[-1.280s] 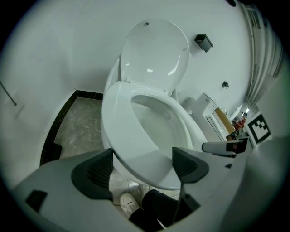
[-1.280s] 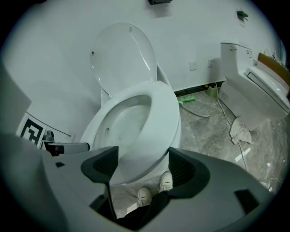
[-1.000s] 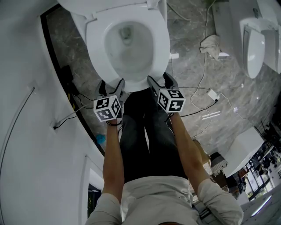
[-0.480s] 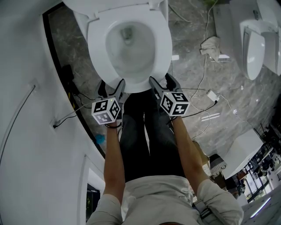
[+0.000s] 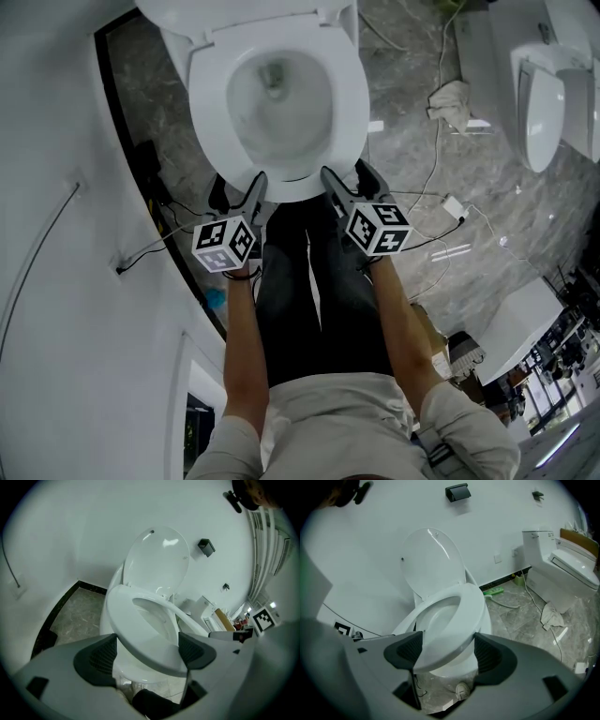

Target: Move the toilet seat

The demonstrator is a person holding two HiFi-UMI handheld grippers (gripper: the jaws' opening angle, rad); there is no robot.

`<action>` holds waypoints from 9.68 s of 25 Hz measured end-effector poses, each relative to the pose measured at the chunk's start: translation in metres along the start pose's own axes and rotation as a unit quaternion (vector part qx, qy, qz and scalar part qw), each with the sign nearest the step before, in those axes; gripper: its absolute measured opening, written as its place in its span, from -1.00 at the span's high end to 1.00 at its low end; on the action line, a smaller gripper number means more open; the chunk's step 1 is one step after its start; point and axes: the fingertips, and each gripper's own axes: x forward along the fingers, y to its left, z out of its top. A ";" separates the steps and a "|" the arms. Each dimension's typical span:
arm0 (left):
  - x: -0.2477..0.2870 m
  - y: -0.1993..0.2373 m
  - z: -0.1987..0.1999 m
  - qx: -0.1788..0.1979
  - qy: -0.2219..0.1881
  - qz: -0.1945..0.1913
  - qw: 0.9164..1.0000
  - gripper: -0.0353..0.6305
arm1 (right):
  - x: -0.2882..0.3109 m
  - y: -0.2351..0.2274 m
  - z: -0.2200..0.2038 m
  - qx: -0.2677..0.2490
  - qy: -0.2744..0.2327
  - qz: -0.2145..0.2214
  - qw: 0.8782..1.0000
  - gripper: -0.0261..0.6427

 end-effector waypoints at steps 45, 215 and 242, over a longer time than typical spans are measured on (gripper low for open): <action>-0.068 -0.090 0.035 0.351 -0.027 0.014 0.936 -0.32 | -0.040 0.026 0.067 0.045 -0.072 0.039 0.996 -0.08; -0.051 -0.136 0.341 0.206 -0.142 -0.024 0.968 -0.12 | -0.045 0.124 0.327 -0.260 -0.180 0.043 0.948 0.12; -0.029 -0.132 0.385 0.220 -0.156 -0.039 0.962 -0.10 | -0.023 0.128 0.363 -0.256 -0.196 0.026 0.946 0.13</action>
